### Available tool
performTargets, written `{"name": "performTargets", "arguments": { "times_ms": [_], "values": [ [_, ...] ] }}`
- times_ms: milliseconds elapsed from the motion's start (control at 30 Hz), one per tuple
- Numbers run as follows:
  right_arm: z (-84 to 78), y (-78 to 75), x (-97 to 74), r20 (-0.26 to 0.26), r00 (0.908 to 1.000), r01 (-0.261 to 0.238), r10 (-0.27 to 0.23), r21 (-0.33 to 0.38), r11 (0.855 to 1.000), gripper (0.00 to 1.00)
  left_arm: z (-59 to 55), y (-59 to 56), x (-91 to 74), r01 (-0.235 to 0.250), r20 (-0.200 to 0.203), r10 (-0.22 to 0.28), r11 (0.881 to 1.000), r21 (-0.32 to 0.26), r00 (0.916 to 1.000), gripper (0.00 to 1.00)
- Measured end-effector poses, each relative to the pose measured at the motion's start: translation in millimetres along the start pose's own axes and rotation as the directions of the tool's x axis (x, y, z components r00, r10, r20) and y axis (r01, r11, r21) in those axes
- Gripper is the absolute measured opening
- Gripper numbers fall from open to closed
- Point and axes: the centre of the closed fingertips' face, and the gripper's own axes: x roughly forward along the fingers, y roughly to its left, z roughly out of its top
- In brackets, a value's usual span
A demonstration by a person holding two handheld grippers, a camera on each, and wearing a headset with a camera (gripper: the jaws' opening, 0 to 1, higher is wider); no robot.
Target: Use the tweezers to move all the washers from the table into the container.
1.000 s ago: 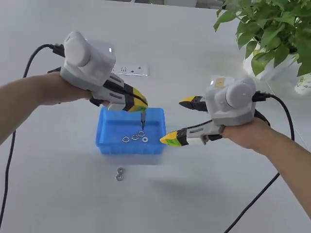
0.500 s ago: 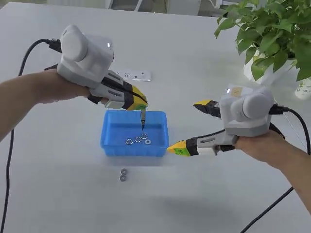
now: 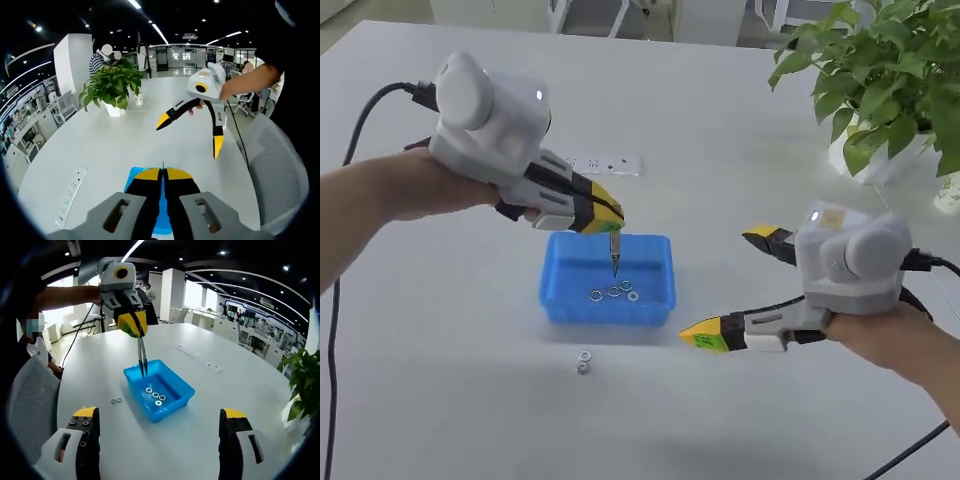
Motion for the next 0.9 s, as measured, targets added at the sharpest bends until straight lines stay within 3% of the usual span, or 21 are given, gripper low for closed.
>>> {"name": "performTargets", "arguments": {
  "times_ms": [500,900],
  "values": [
    [-5.1,29.5,1.1,0.002,0.9995,-0.032,0.032,-0.017,0.999,0.99,-5.7,-26.9,-10.5,0.005,-0.002,-0.005,1.0,0.005,1.0,0.05],
    [-8.2,54.7,12.1,-0.001,0.9964,-0.085,0.085,-0.047,0.995,0.95,-21.2,-44.9,-16.4,0.016,-0.002,-0.016,1.0,0.001,0.9999,0.05]
  ]
}}
